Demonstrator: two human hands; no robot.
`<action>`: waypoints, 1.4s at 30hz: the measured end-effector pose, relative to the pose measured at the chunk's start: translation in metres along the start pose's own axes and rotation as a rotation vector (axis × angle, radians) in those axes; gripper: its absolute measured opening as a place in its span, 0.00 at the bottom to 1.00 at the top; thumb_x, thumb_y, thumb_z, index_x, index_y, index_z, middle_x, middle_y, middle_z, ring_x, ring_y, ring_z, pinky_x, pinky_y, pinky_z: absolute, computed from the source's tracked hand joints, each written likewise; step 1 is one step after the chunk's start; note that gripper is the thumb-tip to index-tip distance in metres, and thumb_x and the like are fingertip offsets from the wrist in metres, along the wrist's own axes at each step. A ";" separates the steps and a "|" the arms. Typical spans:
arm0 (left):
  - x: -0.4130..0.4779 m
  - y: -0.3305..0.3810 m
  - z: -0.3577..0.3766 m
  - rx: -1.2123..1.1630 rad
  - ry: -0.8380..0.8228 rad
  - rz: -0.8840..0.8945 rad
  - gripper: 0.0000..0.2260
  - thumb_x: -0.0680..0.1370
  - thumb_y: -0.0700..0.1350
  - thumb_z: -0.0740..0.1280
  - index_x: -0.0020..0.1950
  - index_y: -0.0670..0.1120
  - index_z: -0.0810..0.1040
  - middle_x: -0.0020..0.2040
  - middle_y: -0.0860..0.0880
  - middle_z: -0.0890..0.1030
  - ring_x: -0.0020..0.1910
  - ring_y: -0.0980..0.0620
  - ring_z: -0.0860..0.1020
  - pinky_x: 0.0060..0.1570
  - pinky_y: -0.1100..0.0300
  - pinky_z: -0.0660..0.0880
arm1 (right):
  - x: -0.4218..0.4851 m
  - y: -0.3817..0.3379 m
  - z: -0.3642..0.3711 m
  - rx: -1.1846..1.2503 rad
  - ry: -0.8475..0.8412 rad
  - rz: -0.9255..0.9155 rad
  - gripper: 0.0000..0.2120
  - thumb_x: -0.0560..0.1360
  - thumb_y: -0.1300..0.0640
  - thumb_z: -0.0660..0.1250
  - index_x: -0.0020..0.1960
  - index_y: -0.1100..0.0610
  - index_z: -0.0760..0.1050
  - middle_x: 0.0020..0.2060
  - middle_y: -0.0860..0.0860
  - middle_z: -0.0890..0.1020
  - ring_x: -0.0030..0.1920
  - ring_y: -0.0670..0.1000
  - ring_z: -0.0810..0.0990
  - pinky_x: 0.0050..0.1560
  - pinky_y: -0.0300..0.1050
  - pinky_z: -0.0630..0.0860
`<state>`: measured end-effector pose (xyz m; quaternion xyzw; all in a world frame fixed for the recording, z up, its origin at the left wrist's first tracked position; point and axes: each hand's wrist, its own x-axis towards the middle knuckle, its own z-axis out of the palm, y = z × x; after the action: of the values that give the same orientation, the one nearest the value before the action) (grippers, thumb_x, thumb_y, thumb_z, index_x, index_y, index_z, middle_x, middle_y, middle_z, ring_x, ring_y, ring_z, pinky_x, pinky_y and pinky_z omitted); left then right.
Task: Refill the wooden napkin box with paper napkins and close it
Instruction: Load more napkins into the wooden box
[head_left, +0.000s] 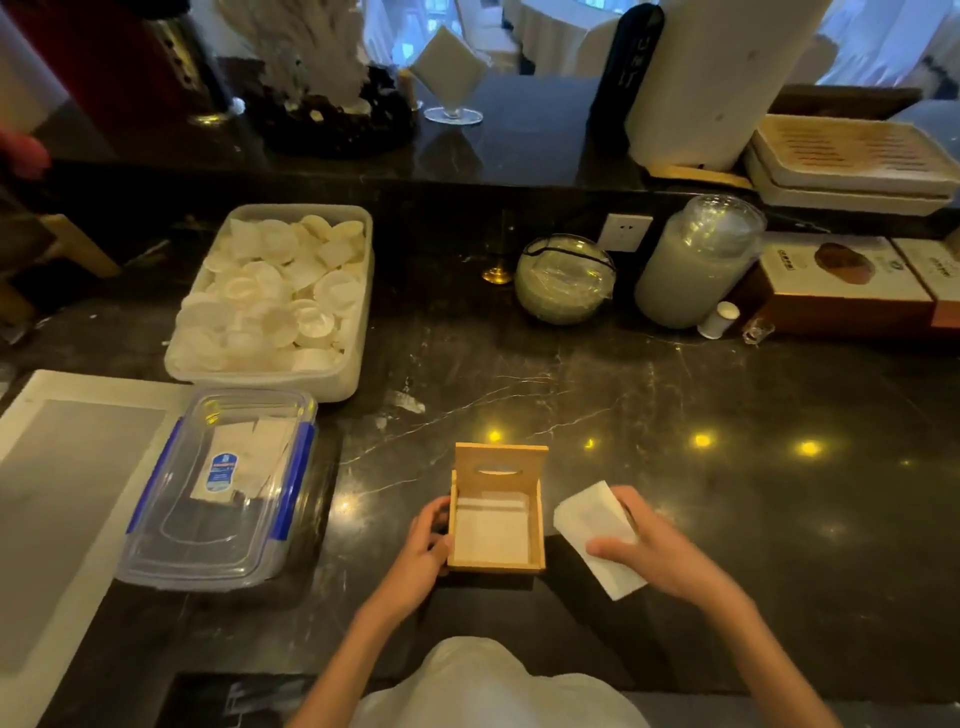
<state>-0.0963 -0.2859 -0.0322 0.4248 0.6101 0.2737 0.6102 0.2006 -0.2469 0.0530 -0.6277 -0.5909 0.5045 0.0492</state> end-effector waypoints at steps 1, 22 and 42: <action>0.001 0.000 0.001 0.002 0.009 0.002 0.18 0.83 0.45 0.59 0.69 0.63 0.61 0.69 0.48 0.68 0.60 0.52 0.75 0.49 0.61 0.75 | 0.002 -0.022 -0.004 -0.009 -0.102 -0.037 0.28 0.73 0.47 0.72 0.67 0.42 0.61 0.55 0.39 0.73 0.52 0.45 0.77 0.47 0.39 0.76; 0.001 -0.013 0.003 -0.049 0.068 -0.004 0.23 0.83 0.41 0.58 0.76 0.58 0.62 0.68 0.51 0.66 0.59 0.54 0.74 0.56 0.61 0.75 | 0.130 -0.119 0.084 -0.833 -0.705 0.161 0.34 0.73 0.49 0.72 0.74 0.50 0.62 0.69 0.53 0.72 0.71 0.58 0.68 0.70 0.56 0.66; 0.004 -0.017 -0.004 -0.018 0.011 0.019 0.23 0.82 0.44 0.59 0.75 0.60 0.60 0.69 0.52 0.64 0.61 0.52 0.72 0.65 0.49 0.74 | 0.122 -0.123 0.089 -0.953 -0.533 0.182 0.33 0.77 0.51 0.67 0.78 0.49 0.57 0.75 0.51 0.64 0.74 0.57 0.64 0.72 0.54 0.64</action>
<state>-0.1028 -0.2904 -0.0482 0.4236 0.6070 0.2873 0.6079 0.0289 -0.1614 0.0201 -0.4797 -0.6891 0.3251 -0.4352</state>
